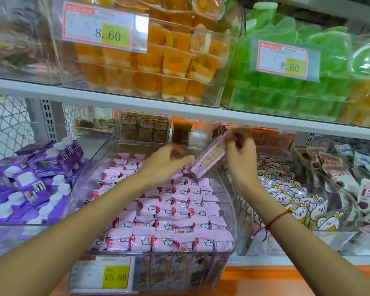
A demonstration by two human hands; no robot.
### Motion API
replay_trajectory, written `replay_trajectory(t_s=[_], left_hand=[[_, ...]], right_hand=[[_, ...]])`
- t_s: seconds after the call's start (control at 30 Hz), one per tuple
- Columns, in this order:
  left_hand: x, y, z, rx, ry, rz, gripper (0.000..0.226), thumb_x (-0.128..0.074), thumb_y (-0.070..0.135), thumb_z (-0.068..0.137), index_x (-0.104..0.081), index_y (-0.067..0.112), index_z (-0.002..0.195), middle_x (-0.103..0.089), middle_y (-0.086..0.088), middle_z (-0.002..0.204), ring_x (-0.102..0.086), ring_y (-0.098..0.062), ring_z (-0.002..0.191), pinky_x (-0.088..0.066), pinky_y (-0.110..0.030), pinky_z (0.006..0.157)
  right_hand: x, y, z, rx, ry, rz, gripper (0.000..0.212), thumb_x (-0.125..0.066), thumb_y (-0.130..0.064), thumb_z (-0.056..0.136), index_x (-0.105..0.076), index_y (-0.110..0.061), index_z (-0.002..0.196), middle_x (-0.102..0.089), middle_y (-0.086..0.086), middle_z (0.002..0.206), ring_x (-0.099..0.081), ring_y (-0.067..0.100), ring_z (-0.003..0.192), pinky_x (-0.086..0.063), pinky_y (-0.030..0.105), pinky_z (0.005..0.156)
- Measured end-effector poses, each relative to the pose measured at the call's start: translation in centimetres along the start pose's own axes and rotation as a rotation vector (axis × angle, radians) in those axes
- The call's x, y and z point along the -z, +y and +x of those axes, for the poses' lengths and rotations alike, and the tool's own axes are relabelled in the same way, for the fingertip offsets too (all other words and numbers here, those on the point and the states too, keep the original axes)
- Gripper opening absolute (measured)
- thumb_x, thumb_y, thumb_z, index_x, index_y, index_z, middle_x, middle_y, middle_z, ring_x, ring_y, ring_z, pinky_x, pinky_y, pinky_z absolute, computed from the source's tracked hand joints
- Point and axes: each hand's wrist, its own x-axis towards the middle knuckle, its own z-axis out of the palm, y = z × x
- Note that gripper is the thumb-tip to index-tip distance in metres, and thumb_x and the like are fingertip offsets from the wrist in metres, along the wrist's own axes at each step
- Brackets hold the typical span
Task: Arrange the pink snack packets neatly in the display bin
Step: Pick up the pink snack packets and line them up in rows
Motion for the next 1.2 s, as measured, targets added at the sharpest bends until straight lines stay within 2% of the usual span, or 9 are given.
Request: replay_trajectory(t_s=[0.17,0.27,0.33,0.43,0.5,0.73,0.87,1.07,1.2], left_hand=[[0.1,0.2,-1.4,-0.044,-0.180,-0.167,0.043,-0.066,0.039,0.084,-0.050,0.031,0.123,-0.057,0.024,0.109,-0.057,0.014,0.089,-0.045,-0.003,0.062],[0.4,-0.3,-1.6,-0.010,-0.164,-0.204,0.036,-0.065,0.029,0.087,-0.057,0.030,0.122,-0.064,0.016,0.110,-0.060,0.010,0.090,-0.045,-0.004,0.063],[0.6,-0.3,-1.5,0.085,-0.113,-0.252,0.031,-0.065,0.030,0.087,-0.061,0.027,0.117,-0.068,0.011,0.097,-0.063,0.009,0.072,-0.046,-0.006,0.056],[0.8,0.5,-1.4,0.305,0.006,-0.459,0.027,-0.064,0.035,0.087,-0.067,0.013,0.103,-0.075,0.002,0.077,-0.065,0.000,0.055,-0.044,-0.014,0.042],[0.8,0.9,-1.4,0.348,0.034,-0.472,0.030,-0.064,0.042,0.085,-0.069,0.013,0.093,-0.075,0.002,0.075,-0.064,-0.002,0.052,-0.040,-0.013,0.039],[0.4,1.6,-1.7,0.263,0.019,-0.467,0.054,-0.036,0.063,0.091,-0.068,0.020,0.091,-0.075,-0.002,0.074,-0.063,-0.007,0.051,-0.040,-0.011,0.039],[-0.3,0.6,-1.5,0.083,0.087,-0.212,0.039,-0.037,0.043,0.099,-0.068,0.019,0.098,-0.071,0.005,0.093,-0.064,-0.008,0.078,-0.052,-0.022,0.071],[-1.6,-2.0,-1.9,-0.204,-0.265,0.521,0.039,-0.036,0.036,0.101,-0.045,0.032,0.138,-0.048,0.007,0.139,-0.046,-0.018,0.122,-0.037,-0.032,0.097],[-1.8,-2.4,-1.6,-0.212,-0.347,0.650,0.044,-0.023,0.040,0.103,-0.030,0.037,0.146,-0.024,0.012,0.155,-0.027,-0.016,0.138,-0.023,-0.035,0.110]], right_hand=[[-0.8,-0.8,-0.2,-0.389,-0.003,0.250,0.007,-0.049,-0.016,0.097,-0.054,-0.012,0.100,-0.062,0.008,0.094,-0.061,0.024,0.093,-0.052,0.036,0.087],[-0.6,-1.2,-0.1,-0.434,-0.123,0.218,0.013,-0.049,-0.018,0.097,-0.057,-0.010,0.106,-0.063,0.004,0.087,-0.061,0.008,0.065,-0.053,0.020,0.061],[-0.1,-1.3,-0.2,-0.287,-0.244,-0.080,0.024,-0.051,-0.021,0.097,-0.054,-0.010,0.118,-0.063,0.003,0.097,-0.058,0.004,0.067,-0.047,0.014,0.057],[0.4,-0.9,-0.8,0.150,-0.406,-0.546,0.054,-0.060,-0.012,0.087,-0.040,-0.016,0.138,-0.055,0.007,0.119,-0.050,0.023,0.110,-0.042,0.031,0.094],[0.2,-1.1,-1.3,0.375,-0.469,-0.654,0.067,-0.068,-0.011,0.078,-0.040,-0.021,0.138,-0.053,0.006,0.122,-0.043,0.027,0.116,-0.037,0.036,0.095],[0.2,-1.0,-0.9,0.496,-0.472,-0.620,0.037,-0.070,-0.021,0.080,-0.063,-0.022,0.116,-0.066,-0.002,0.103,-0.059,0.019,0.094,-0.047,0.031,0.073],[0.9,-1.1,-0.3,0.188,-0.318,-0.287,0.023,-0.066,-0.021,0.086,-0.061,-0.013,0.107,-0.067,-0.002,0.095,-0.064,0.015,0.084,-0.050,0.028,0.076],[0.9,-1.5,-0.6,-0.131,-0.411,0.058,0.025,-0.057,-0.013,0.093,-0.042,-0.011,0.113,-0.062,-0.005,0.094,-0.062,-0.013,0.071,-0.044,0.003,0.059],[0.9,-1.3,-0.4,-0.136,-0.416,0.039,0.026,-0.055,-0.012,0.094,-0.037,-0.027,0.106,-0.061,0.005,0.113,-0.063,0.012,0.101,-0.051,0.024,0.089]])
